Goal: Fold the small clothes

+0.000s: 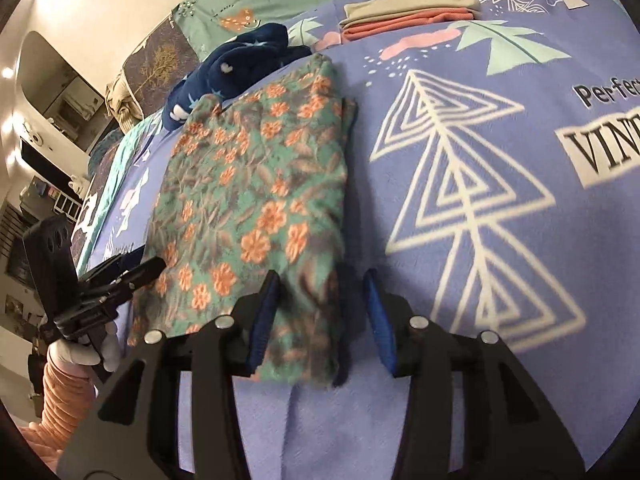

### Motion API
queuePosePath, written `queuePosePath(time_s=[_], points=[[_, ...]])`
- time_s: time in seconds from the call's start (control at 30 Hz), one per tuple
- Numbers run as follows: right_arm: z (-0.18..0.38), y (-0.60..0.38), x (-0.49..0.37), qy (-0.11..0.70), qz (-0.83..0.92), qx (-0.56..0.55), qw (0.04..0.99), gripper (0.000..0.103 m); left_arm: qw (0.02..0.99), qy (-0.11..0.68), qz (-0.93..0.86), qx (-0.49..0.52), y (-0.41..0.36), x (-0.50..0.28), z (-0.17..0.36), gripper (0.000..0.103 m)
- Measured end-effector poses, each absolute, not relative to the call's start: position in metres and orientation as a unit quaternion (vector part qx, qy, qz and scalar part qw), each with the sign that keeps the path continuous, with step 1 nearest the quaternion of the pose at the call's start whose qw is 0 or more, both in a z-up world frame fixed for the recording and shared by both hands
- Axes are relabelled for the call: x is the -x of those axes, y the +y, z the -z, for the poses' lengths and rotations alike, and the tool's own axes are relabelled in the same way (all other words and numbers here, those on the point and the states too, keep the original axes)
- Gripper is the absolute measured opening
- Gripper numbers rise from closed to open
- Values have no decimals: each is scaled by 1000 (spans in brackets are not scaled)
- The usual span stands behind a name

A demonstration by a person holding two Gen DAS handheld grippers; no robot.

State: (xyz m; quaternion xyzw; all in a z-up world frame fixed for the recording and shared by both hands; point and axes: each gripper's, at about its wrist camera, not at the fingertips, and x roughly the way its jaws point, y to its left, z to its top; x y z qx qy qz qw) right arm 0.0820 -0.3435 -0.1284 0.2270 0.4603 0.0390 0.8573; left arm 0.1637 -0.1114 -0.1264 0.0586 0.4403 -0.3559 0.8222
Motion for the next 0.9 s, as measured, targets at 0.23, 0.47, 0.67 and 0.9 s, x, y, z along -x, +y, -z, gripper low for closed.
queuePosePath(time_s=[0.23, 0.47, 0.67, 0.9], points=[[117, -340, -57, 429, -32, -237, 871, 8, 824, 435, 352, -87, -113, -143, 127, 60], [133, -343, -58, 461, -27, -253, 850, 10, 818, 441, 362, -66, -104, -146, 128, 60], [105, -353, -57, 434, -6, -224, 872, 49, 813, 452, 365, -41, -103, -154, 123, 61], [94, -360, -91, 431, -13, -210, 878, 49, 810, 462, 361, 6, -101, -181, 118, 62]])
